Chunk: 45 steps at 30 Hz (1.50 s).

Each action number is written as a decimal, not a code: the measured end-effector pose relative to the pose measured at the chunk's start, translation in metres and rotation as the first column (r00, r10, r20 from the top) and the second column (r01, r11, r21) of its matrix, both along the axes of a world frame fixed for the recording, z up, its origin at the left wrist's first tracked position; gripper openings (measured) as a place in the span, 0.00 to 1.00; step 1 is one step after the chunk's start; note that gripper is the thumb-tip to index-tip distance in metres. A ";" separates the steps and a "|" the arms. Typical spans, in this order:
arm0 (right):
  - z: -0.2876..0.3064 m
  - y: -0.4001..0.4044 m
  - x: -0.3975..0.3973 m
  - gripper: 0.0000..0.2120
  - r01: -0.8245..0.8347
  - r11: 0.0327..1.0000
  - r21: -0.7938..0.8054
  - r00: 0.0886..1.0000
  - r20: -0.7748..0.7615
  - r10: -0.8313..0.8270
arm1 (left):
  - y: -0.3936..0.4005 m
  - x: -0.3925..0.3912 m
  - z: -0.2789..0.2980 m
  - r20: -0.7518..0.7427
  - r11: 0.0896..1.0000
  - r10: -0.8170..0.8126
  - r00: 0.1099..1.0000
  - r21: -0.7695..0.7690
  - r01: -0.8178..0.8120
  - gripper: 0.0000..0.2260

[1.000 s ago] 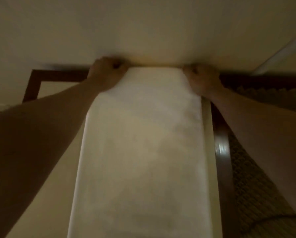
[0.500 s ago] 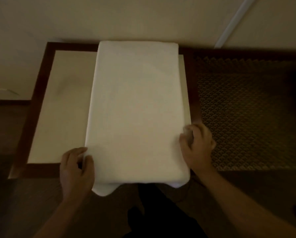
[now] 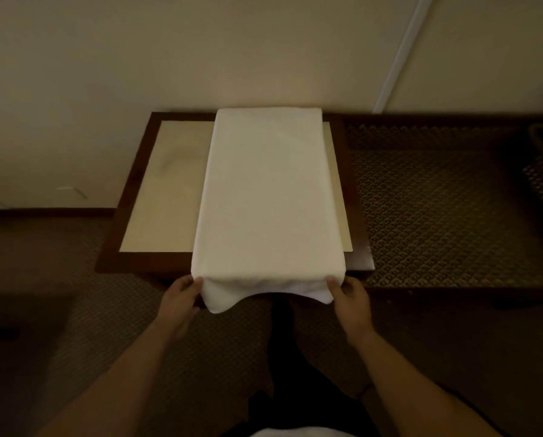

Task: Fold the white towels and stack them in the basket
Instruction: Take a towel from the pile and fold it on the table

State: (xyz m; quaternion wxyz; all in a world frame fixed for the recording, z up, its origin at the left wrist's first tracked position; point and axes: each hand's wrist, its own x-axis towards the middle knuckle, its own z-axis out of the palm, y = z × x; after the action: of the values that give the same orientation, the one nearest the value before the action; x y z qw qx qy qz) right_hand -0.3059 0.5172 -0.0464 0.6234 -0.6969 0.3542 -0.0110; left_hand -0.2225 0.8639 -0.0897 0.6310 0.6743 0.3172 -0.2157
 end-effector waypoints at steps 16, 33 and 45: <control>0.008 -0.011 -0.008 0.09 -0.142 0.970 0.197 0.987 -0.045 0.154 | -0.024 -0.040 0.057 0.095 0.878 -0.366 0.926 0.364 0.310 0.15; 0.106 -0.057 0.003 0.26 -0.501 0.837 0.222 0.862 0.041 0.505 | 0.012 0.012 0.162 0.196 0.864 -0.503 0.842 0.088 0.496 0.18; 0.103 -0.058 0.219 0.12 -0.257 0.871 -0.419 0.953 0.039 0.301 | -0.062 0.203 0.149 0.318 0.848 -0.413 0.854 0.476 0.232 0.19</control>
State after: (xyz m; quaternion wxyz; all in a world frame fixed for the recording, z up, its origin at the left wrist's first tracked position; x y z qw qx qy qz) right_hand -0.0871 0.4592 0.0571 0.4760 -0.8542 0.2069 -0.0308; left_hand -0.0199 0.8018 0.0597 0.4759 0.8683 0.0964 -0.1015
